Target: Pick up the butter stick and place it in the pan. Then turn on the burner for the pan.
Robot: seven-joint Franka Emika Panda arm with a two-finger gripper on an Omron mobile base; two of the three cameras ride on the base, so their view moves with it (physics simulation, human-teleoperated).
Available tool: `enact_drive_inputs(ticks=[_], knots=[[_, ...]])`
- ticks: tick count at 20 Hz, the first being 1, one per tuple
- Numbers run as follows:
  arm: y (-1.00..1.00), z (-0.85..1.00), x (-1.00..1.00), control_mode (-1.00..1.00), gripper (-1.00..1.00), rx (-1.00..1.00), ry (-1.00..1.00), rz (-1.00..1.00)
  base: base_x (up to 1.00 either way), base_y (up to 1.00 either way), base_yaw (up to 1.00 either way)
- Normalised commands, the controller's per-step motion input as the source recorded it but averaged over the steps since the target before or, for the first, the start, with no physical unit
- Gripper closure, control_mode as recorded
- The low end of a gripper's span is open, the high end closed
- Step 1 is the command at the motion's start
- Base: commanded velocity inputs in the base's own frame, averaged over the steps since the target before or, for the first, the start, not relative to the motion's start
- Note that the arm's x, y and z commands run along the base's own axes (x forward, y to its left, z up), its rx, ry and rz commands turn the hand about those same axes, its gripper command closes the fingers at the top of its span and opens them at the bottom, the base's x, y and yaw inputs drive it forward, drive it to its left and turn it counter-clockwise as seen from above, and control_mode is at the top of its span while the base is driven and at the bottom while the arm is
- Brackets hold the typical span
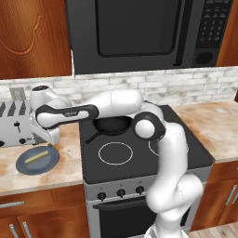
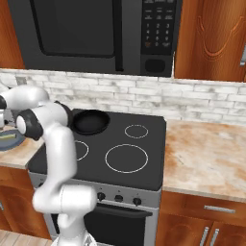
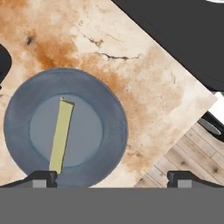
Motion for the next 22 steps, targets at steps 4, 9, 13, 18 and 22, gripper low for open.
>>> enact_drive_inputs(ticks=[4, 9, 13, 18, 22], knots=[[0.00, -0.48, 0.34, -1.00, -1.00, 0.00, 0.04, 0.00, 0.00, 0.00, 0.00], [0.00, -0.53, 0.11, -1.00, -1.00, 0.00, 0.00, 0.00, 0.00, 0.00, 0.00], [0.00, -0.49, 0.01, -1.00, -1.00, 0.04, -0.03, 0.00, 0.00, 0.00, 0.00], [0.00, -0.41, 0.04, -1.00, -1.00, 0.08, -0.03, 0.00, 0.00, 0.00, 0.00], [0.00, -0.34, 0.12, -1.00, -1.00, 0.06, 0.00, 0.00, 0.00, 0.00, 0.00]])
